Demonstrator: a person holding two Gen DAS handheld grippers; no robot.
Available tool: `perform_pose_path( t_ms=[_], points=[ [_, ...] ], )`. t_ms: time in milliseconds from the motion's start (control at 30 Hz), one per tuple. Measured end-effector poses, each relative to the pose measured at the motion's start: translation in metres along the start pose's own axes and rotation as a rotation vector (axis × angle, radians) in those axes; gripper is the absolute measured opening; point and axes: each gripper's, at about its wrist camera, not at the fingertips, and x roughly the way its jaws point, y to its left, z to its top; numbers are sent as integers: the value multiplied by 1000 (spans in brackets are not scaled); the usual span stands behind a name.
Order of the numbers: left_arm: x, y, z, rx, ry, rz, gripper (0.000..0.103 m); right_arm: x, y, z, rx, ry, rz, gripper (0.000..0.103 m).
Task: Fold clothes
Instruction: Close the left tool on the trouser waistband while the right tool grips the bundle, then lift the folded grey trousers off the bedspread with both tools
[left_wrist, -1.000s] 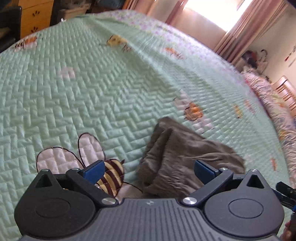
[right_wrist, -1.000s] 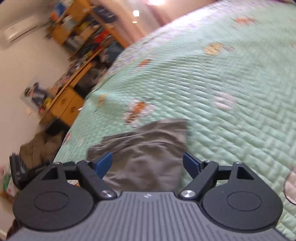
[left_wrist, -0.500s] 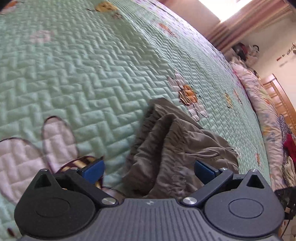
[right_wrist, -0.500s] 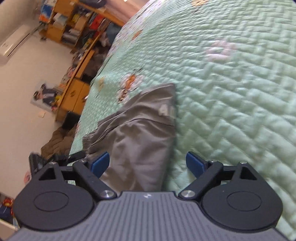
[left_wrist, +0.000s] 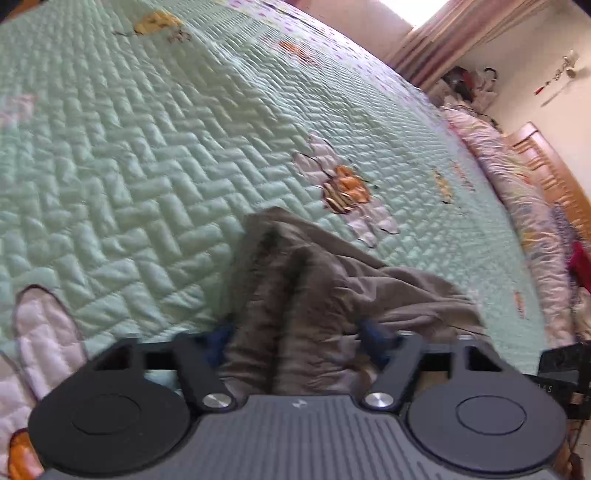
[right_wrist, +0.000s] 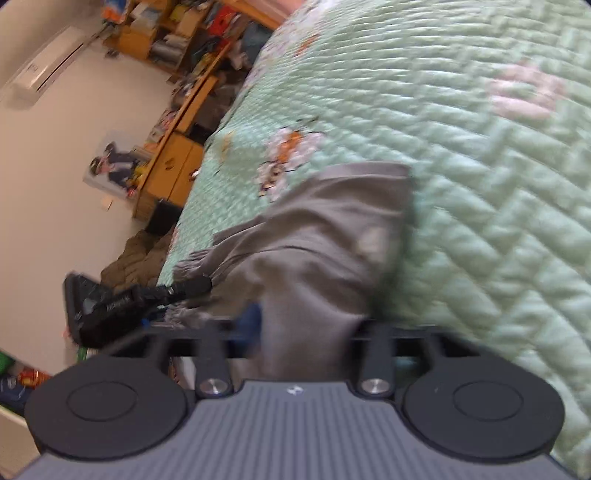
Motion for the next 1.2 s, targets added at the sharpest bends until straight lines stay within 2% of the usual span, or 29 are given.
perform_pose_path(
  t_ms=[67, 133, 200, 400, 600, 700, 867, 1033, 1200],
  points=[
    [-7, -6, -2, 11, -12, 10, 46, -6, 3, -7, -21, -25, 2, 22],
    [-18, -17, -5, 34, -31, 12, 37, -11, 16, -14, -63, -59, -18, 22],
    [-31, -28, -7, 50, -53, -20, 30, -19, 28, -19, -71, -101, 4, 22],
    [-46, -76, -15, 109, -58, -92, 28, -57, 52, -27, -72, -173, 20, 21],
    [-54, -145, -22, 186, -42, -207, 28, -128, 61, -36, -29, -304, 78, 21],
    [-54, -191, -28, 234, -17, -278, 28, -175, 60, -44, -8, -390, 92, 21],
    [-40, -293, -54, 348, 59, -387, 29, -271, 39, -80, 68, -552, 117, 21],
    [-3, -426, -121, 476, 197, -550, 29, -394, 7, -159, 161, -761, 86, 21],
    [30, -568, -247, 657, 365, -693, 29, -524, -31, -269, 262, -1020, 0, 21]
  ],
)
